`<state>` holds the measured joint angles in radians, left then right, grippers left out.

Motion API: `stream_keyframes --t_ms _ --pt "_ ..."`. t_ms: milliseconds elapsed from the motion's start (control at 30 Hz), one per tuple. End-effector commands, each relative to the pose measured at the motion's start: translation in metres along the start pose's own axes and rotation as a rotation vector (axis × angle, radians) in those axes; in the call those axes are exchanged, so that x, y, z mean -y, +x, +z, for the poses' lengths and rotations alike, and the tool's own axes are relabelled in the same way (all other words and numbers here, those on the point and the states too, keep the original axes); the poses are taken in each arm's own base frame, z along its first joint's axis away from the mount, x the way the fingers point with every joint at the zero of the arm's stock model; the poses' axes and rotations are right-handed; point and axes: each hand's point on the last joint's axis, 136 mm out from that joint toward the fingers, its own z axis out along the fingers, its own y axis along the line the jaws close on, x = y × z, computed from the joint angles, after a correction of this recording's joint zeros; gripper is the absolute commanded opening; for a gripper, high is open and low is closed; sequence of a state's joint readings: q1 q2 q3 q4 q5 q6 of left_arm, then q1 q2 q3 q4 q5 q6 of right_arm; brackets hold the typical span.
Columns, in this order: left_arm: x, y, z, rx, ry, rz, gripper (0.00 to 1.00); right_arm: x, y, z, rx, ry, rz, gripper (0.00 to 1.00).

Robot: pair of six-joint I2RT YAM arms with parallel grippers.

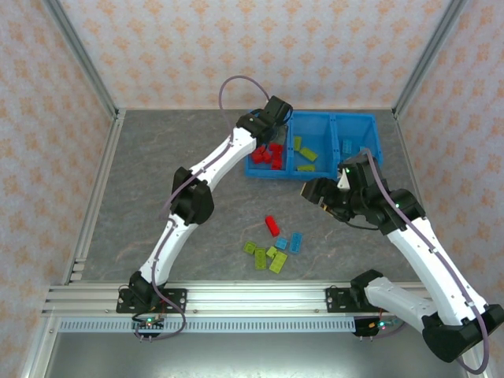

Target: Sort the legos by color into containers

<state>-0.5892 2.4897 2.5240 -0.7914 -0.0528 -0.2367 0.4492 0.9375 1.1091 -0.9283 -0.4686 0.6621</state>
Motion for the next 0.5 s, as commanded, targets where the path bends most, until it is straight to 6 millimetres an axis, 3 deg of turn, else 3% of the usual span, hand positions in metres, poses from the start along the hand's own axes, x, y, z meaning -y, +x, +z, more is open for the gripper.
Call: stream_keyframes --t_ms 0,100,233,333,467 --pt "0.003 -0.041 -0.069 0.094 0.073 -0.009 0.48 -0.001 -0.003 -0.007 0.027 0.01 0.006 0.74" --pt "0.007 -0.04 -0.107 0.118 0.153 -0.009 0.47 0.0 -0.005 -0.004 0.026 0.022 -0.002 0.74" --pt "-0.005 -0.033 -0.185 0.228 0.24 -0.033 0.48 0.011 -0.004 0.007 0.015 0.089 -0.021 0.73" --pt "-0.021 -0.005 -0.237 0.266 0.274 -0.032 0.52 0.01 0.002 0.024 -0.017 0.135 -0.072 0.73" --pt "-0.037 0.045 -0.307 0.312 0.333 0.067 0.57 0.003 0.019 0.066 -0.093 0.199 -0.171 0.73"
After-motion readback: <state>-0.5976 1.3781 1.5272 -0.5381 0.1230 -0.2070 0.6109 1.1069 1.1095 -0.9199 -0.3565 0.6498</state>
